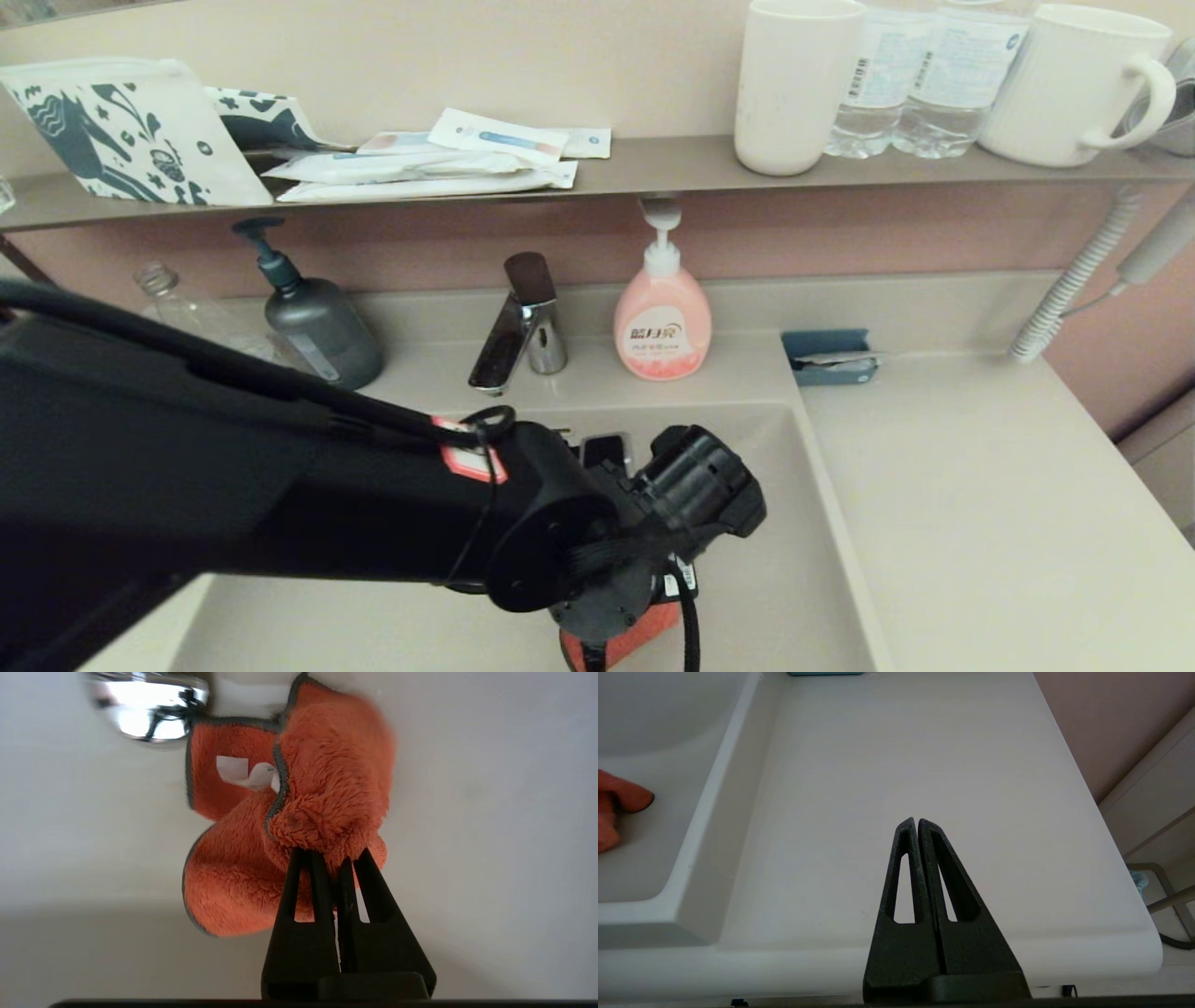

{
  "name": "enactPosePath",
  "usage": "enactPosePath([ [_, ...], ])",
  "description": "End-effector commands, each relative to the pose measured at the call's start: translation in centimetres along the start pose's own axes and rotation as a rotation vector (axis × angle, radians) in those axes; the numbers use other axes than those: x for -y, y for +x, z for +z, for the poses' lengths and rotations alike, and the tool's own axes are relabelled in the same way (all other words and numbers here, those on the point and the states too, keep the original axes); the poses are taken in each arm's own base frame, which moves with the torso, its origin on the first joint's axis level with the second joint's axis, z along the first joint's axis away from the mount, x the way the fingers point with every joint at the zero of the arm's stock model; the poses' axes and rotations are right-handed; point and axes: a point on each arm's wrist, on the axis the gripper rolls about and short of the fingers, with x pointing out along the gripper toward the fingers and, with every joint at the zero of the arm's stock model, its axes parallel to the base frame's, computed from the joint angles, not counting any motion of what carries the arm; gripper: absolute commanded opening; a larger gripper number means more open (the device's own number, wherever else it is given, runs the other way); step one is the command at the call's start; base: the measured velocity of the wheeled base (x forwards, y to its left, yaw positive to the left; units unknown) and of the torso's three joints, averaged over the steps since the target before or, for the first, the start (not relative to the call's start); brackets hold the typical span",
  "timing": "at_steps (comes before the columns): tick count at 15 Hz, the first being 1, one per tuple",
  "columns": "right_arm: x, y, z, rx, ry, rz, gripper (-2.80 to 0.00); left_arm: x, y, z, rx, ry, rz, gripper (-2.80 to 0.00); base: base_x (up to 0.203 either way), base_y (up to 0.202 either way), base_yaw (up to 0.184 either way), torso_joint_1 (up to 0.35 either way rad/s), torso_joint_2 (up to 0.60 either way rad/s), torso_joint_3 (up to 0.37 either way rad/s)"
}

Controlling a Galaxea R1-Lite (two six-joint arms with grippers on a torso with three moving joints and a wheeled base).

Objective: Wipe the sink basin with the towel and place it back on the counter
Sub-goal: Wipe the sink

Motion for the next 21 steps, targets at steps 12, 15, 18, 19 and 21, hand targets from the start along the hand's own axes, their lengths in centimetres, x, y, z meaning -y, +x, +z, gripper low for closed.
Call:
enactPosePath([
  [12,0.0,0.0,0.0,-0.001,0.000,0.001,-2.80,2.2,5.7,1.1,0.013,0.066,0.069,-2.80,0.000,0.000,0.000,0.000,0.00,0.000],
  [15,0.0,0.0,0.0,-0.001,0.000,0.001,-2.80,1.1,6.7,2.0,0.024,0.070,0.118,-2.80,0.000,0.000,0.000,0.000,0.00,0.000],
  [18,0.0,0.0,0.0,-0.001,0.000,0.001,-2.80,0.1,7.2,3.1,0.027,0.057,0.138,-2.80,0.000,0.000,0.000,0.000,0.00,0.000],
  [19,0.0,0.0,0.0,-0.001,0.000,0.001,-2.80,-0.1,7.3,3.2,0.026,0.055,0.144,-2.80,0.000,0.000,0.000,0.000,0.00,0.000],
  [21,0.0,0.0,0.0,0.000,0.000,0.001,-2.80,-0.7,7.6,3.3,0.017,0.054,0.158,-2.80,0.000,0.000,0.000,0.000,0.00,0.000],
])
